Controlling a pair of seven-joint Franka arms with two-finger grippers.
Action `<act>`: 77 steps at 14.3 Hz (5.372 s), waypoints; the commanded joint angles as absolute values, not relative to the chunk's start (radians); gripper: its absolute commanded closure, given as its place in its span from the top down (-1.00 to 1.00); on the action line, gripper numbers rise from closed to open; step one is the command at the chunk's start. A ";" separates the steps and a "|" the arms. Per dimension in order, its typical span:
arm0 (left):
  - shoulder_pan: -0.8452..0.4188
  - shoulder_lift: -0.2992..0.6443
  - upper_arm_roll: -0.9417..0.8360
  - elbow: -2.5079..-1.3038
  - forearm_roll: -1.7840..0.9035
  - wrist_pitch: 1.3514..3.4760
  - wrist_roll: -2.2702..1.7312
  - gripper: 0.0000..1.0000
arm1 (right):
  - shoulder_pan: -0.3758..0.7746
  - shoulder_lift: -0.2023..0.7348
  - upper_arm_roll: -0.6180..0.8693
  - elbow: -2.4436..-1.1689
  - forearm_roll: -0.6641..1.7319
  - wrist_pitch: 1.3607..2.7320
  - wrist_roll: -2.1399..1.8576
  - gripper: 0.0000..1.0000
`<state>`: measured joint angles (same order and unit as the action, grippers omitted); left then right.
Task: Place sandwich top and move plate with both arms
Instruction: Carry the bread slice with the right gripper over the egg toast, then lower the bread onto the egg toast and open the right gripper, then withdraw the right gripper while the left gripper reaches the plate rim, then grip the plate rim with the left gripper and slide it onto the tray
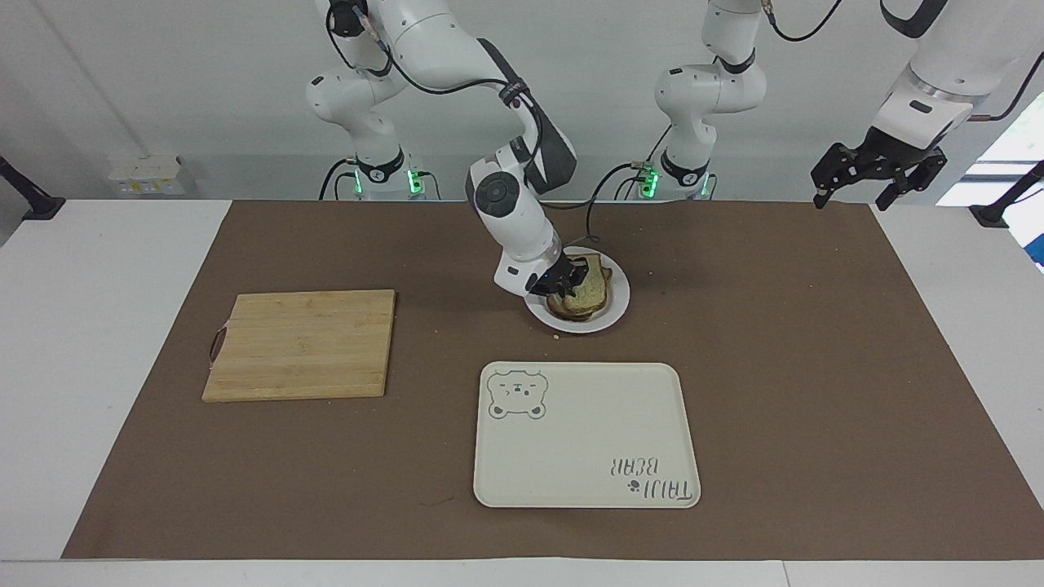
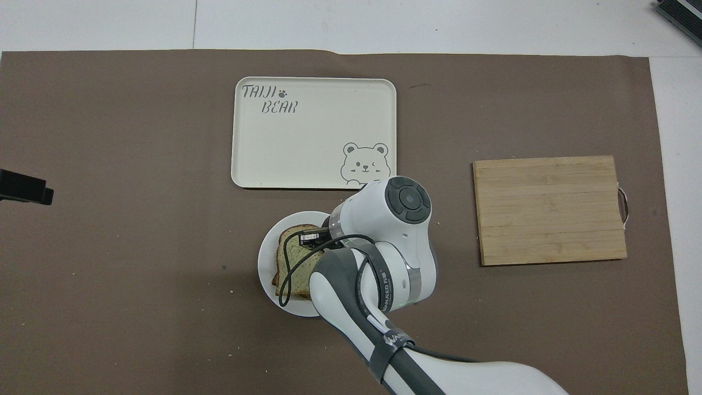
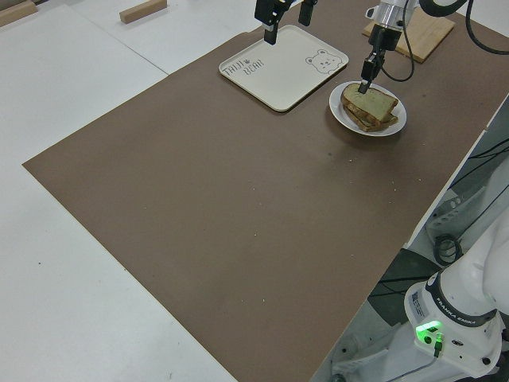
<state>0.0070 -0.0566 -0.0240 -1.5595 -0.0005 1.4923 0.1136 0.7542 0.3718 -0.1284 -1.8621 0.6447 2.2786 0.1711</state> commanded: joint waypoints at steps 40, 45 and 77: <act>-0.098 -0.029 -0.031 -2.115 -0.561 2.081 0.429 1.00 | 0.114 -0.101 -0.158 -1.801 0.089 1.663 -0.044 1.00; -0.189 0.041 -0.031 -2.235 -0.690 2.223 0.488 1.00 | 0.071 -0.109 -0.156 -1.682 0.057 1.563 -0.061 1.00; -0.071 0.309 -0.026 -1.921 -1.146 1.864 0.541 -1.00 | 0.049 -0.166 -0.180 -1.611 -0.057 1.460 -0.150 1.00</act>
